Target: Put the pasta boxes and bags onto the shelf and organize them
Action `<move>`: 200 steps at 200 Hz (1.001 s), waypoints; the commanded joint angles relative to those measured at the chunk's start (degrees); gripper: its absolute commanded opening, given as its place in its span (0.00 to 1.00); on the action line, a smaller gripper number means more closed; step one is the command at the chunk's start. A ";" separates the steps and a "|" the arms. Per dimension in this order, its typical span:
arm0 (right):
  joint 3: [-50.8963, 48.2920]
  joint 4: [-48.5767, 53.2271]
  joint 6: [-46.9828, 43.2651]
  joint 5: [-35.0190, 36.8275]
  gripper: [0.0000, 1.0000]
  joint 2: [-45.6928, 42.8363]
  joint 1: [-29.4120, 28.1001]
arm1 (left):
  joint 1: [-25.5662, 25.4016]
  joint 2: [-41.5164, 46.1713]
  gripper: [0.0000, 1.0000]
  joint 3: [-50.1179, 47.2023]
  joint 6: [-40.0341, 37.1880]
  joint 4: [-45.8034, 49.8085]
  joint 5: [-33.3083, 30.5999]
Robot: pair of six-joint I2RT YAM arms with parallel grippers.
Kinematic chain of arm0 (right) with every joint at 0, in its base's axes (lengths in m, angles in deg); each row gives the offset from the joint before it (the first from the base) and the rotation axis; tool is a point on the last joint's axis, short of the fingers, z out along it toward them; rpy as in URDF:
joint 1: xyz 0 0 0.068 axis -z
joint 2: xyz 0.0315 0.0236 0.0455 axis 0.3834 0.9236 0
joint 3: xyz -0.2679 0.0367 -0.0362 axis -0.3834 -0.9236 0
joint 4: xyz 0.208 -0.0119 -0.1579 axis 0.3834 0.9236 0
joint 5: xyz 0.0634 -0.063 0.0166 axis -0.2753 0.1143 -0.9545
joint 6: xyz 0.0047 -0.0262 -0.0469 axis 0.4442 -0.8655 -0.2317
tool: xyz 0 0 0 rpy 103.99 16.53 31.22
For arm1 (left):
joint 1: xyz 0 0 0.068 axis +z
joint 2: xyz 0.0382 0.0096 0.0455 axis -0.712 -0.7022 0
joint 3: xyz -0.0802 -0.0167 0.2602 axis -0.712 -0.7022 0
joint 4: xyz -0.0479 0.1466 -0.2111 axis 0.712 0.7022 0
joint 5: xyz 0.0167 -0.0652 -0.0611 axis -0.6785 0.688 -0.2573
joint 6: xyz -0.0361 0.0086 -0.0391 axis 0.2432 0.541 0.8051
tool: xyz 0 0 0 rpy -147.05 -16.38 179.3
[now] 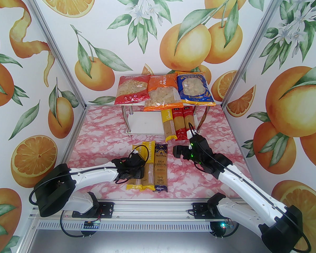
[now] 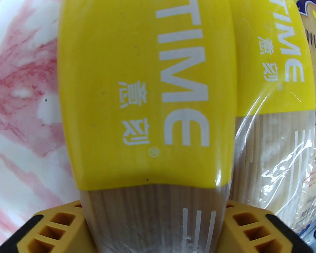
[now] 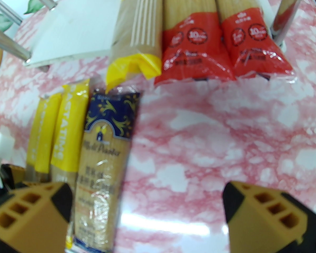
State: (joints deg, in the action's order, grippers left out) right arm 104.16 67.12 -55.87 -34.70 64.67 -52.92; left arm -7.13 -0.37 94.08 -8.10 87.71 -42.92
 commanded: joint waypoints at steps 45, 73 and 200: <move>0.46 -0.76 0.49 -0.08 1.00 0.75 0.01 | 1.60 9.23 0.17 -1.61 -1.05 -1.63 2.58; 0.55 -0.72 0.45 0.54 1.00 0.62 0.07 | 3.29 14.71 0.02 -1.47 -2.33 -1.95 3.14; -1.56 1.03 -0.48 0.91 1.00 0.83 0.69 | 11.49 6.74 0.00 16.28 -11.37 -14.89 7.48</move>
State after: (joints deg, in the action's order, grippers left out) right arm 103.40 67.17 -56.09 -34.24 66.50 -52.48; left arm 3.51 11.74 101.42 -14.85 86.18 -37.28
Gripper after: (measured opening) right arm 0.996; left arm 0.267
